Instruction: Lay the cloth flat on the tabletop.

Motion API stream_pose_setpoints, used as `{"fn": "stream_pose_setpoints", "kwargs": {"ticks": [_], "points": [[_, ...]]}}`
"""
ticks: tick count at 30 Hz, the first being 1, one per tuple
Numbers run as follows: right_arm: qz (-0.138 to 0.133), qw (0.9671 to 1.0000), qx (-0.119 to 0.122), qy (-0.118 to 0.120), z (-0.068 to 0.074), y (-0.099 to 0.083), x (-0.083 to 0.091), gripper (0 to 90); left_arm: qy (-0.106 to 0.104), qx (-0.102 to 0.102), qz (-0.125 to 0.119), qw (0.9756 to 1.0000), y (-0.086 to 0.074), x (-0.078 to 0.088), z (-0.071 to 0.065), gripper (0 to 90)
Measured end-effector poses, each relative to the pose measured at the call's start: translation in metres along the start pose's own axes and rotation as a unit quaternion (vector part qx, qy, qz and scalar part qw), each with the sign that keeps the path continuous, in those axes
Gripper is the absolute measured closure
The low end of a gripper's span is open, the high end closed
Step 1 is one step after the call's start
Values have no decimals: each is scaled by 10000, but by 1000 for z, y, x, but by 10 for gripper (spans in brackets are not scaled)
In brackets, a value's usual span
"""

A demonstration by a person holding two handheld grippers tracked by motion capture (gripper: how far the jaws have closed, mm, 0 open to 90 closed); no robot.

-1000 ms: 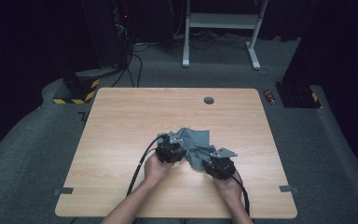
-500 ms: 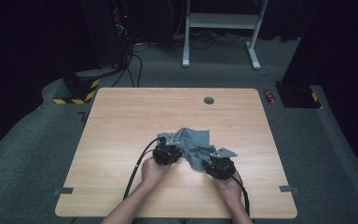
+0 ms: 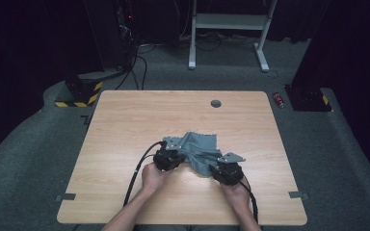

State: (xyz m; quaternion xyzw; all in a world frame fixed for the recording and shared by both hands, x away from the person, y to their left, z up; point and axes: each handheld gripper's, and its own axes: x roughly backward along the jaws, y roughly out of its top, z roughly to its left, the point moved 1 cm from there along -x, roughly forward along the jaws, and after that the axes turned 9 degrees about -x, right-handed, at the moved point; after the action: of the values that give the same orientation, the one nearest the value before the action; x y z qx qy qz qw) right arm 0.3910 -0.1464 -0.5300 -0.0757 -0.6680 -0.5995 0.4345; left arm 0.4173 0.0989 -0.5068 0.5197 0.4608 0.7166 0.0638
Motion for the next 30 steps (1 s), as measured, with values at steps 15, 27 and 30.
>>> {"fn": "stream_pose_setpoints", "kwargs": {"ticks": [15,27,30], "points": [[-3,10000,-9,-3,0,0,0,585,-117,-16,131,9998,-38,42,-9,883],[-3,10000,-24,-13,0,0,0,585,-237,1,285,9993,-58,42,-29,881],[-4,10000,-26,-12,0,0,0,585,-246,42,275,9993,-58,43,-29,879]]}}
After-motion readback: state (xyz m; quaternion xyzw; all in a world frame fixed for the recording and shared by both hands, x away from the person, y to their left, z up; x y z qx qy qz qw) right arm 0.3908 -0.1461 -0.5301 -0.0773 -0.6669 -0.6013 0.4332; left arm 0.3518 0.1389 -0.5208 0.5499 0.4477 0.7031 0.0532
